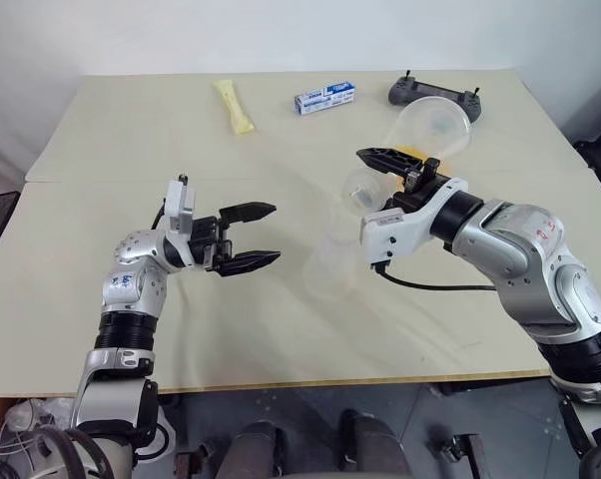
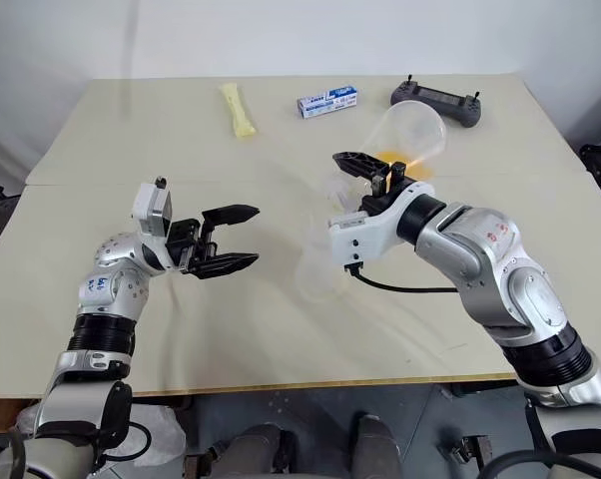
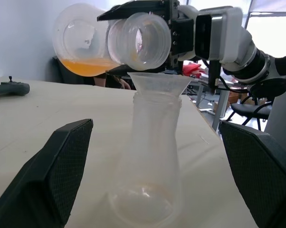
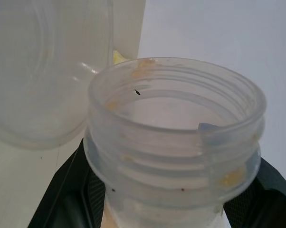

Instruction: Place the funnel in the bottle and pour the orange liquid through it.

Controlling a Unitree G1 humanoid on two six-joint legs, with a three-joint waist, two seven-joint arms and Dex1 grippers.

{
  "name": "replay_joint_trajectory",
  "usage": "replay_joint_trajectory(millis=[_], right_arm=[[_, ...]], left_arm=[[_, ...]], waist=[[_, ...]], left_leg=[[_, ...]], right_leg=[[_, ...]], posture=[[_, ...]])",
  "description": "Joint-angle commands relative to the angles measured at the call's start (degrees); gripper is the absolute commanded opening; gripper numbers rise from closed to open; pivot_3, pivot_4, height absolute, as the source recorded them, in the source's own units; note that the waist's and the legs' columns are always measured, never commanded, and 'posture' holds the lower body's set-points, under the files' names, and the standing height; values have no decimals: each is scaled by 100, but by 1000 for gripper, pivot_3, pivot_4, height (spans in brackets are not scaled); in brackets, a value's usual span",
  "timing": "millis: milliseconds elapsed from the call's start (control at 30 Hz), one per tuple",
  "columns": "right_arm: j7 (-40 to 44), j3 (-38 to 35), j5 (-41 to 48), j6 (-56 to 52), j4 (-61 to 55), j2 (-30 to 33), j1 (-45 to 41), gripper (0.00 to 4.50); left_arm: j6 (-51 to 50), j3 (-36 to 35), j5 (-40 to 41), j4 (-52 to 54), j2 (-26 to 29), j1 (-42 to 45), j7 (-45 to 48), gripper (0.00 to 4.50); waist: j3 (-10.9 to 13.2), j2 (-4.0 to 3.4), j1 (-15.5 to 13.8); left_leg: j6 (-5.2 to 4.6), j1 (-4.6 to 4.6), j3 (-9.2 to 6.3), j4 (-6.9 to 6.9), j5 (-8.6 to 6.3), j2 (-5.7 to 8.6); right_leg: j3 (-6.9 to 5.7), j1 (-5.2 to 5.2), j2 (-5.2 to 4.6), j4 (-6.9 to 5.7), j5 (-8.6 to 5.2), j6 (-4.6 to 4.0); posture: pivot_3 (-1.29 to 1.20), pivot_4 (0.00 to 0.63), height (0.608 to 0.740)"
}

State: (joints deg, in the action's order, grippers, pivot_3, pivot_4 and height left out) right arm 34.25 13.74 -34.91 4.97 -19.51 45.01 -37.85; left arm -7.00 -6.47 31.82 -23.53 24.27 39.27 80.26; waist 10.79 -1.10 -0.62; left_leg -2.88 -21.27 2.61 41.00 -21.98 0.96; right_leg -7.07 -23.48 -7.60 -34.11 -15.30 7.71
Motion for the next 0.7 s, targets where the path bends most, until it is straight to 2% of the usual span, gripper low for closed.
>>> replay_joint_trajectory(millis=[33,700], right_arm=[[-55,-276,-105,161,-99,102,-146,2642],[-140,-344,-483,790,250,101,-465,2642]], left_arm=[[0,-90,123,165,-6,-43,43,4500],[-30,-38,62,178,-17,-11,43,4500]], waist=[[0,0,2],[0,0,76]], left_leg=[[0,0,0,0,0,0],[0,0,-4,-1,0,-1]], right_leg=[[0,0,0,0,0,0],[-2,-1,0,-4,0,0]], posture=[[0,150,740],[0,150,740]])
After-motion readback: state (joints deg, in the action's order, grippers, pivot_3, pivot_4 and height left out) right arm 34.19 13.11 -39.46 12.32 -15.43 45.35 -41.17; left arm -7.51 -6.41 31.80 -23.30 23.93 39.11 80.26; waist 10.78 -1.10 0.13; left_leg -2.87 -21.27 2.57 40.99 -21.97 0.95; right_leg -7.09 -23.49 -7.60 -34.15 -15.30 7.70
